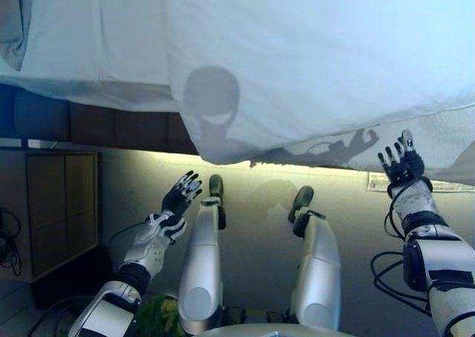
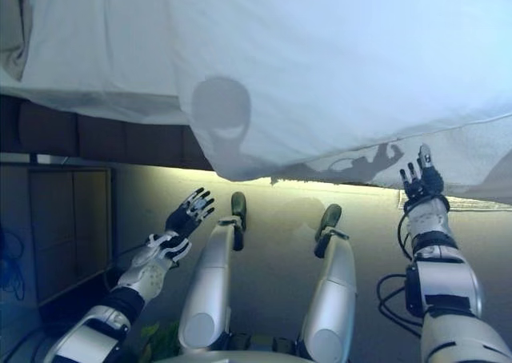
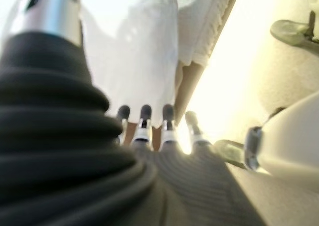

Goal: Make the bed neatly

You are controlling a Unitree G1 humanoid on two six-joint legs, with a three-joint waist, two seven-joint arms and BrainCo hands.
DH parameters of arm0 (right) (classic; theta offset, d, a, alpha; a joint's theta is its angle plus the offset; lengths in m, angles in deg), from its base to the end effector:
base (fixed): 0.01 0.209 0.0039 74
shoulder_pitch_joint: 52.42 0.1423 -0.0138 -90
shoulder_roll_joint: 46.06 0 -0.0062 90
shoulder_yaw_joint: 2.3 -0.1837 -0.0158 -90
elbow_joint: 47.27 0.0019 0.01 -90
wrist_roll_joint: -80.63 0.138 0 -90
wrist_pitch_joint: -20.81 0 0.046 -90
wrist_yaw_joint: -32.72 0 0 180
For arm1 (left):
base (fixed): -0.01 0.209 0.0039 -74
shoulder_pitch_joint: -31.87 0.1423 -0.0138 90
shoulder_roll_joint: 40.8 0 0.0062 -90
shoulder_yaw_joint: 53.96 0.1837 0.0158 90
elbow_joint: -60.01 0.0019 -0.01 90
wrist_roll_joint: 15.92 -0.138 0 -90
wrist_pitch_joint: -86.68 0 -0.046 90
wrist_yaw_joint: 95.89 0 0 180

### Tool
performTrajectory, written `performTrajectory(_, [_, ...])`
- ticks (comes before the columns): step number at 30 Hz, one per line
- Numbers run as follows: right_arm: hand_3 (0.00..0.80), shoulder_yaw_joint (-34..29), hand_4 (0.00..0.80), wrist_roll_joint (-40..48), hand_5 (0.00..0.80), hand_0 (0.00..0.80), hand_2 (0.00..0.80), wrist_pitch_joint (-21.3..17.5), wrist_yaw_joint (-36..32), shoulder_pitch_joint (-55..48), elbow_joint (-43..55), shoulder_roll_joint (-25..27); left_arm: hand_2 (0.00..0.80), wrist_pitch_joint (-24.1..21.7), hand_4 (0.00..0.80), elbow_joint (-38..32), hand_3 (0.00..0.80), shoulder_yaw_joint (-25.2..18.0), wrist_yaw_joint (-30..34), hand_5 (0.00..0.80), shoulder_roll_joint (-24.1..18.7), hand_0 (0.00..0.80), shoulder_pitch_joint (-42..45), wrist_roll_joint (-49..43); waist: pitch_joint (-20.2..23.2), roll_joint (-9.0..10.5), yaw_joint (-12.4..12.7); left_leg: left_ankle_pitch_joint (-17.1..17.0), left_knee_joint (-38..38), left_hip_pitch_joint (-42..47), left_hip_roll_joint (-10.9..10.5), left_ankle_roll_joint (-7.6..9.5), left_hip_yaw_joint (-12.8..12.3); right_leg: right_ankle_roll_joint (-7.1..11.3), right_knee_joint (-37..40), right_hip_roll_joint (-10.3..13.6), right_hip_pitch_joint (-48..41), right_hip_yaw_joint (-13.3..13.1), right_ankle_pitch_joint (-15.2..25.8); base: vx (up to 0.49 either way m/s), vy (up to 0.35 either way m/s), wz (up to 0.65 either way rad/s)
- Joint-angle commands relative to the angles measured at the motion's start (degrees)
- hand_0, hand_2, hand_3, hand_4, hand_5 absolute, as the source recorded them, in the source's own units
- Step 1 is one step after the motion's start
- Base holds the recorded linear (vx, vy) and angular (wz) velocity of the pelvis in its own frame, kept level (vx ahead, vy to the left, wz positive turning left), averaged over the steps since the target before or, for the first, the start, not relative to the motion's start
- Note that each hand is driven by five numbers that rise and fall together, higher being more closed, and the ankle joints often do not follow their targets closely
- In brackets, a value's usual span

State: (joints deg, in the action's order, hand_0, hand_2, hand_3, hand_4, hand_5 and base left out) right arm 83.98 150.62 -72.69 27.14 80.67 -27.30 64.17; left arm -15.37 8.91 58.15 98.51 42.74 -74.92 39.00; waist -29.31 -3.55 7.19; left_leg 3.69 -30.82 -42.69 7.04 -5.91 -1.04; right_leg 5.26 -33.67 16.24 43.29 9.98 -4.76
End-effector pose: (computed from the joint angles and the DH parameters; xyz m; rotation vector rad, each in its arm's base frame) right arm 0.2912 -0.3266 0.0893 0.7550 0.0143 -0.4972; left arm 0.2374 0.2005 -0.0067 -0.4146 0.2408 -0.2099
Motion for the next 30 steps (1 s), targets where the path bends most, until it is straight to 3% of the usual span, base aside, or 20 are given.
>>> performTrajectory(1, [0.0,2.09,0.0,1.96,0.0,0.0,0.0,-1.07,0.15,3.17,3.13,5.19,0.0,-2.7,0.0,-5.67,0.0,1.61,-1.22,0.0,-2.51,0.0,0.96,2.99,-0.49,-0.51,0.71,-2.97,3.48,-1.44,-1.17,2.0,3.1,2.1,1.08,0.55,0.67,-1.38,4.43,0.0,0.0,0.0])
performTrajectory(13, [0.0,4.05,0.0,2.79,0.0,0.0,0.0,-2.14,-0.69,10.98,8.31,8.91,0.0,-5.65,0.0,-10.08,0.0,0.86,-0.9,0.0,-4.22,0.0,5.96,4.5,-0.49,-0.57,2.77,-4.51,4.06,-4.67,-1.36,2.17,4.78,0.83,-1.02,-0.25,3.71,0.07,3.34,0.011,-0.024,0.04])
performTrajectory(23, [0.0,5.38,0.0,0.59,0.0,0.0,0.0,-2.27,-0.59,15.32,9.52,10.94,0.0,-5.31,0.0,-12.29,0.0,-0.43,0.61,0.0,-5.45,0.0,9.27,4.25,-0.49,-0.52,3.81,-4.62,3.19,-4.98,-1.18,2.21,5.37,0.12,-2.61,-0.2,3.97,0.69,2.85,0.0,0.0,0.0])
performTrajectory(24, [0.53,5.45,0.53,-0.33,0.53,0.53,0.53,-2.38,-0.29,15.03,9.58,11.12,0.0,-5.1,0.0,-12.34,0.0,-0.88,1.23,0.0,-5.53,0.0,9.56,4.29,-0.49,-0.44,3.75,-4.64,3.31,-4.42,-1.08,2.22,5.17,0.05,-2.43,-0.22,3.41,0.88,2.77,0.0,0.0,0.0])
performTrajectory(25, [0.8,5.34,0.8,-0.69,0.8,0.8,0.8,-2.54,-0.24,14.76,9.43,11.12,0.0,-5.09,0.0,-12.33,0.0,-0.92,1.39,0.0,-5.53,0.0,9.7,4.23,-0.49,-0.37,3.71,-4.62,3.34,-4.06,-1.02,2.21,5.06,0.02,-2.27,-0.22,2.98,0.96,2.77,0.026,0.026,-0.04])
performTrajectory(30, [0.8,4.83,0.8,-1.56,0.8,0.8,0.8,-3.39,-1.5,13.58,8.66,11.2,0.0,-4.75,0.0,-12.66,0.0,-1.05,1.89,0.0,-5.72,0.0,9.98,4.38,-0.49,-0.36,3.61,-4.56,3.69,-1.97,-0.61,2.07,4.46,0.02,-1.69,-0.05,0.65,1.47,2.66,0.011,0.01,-0.03])
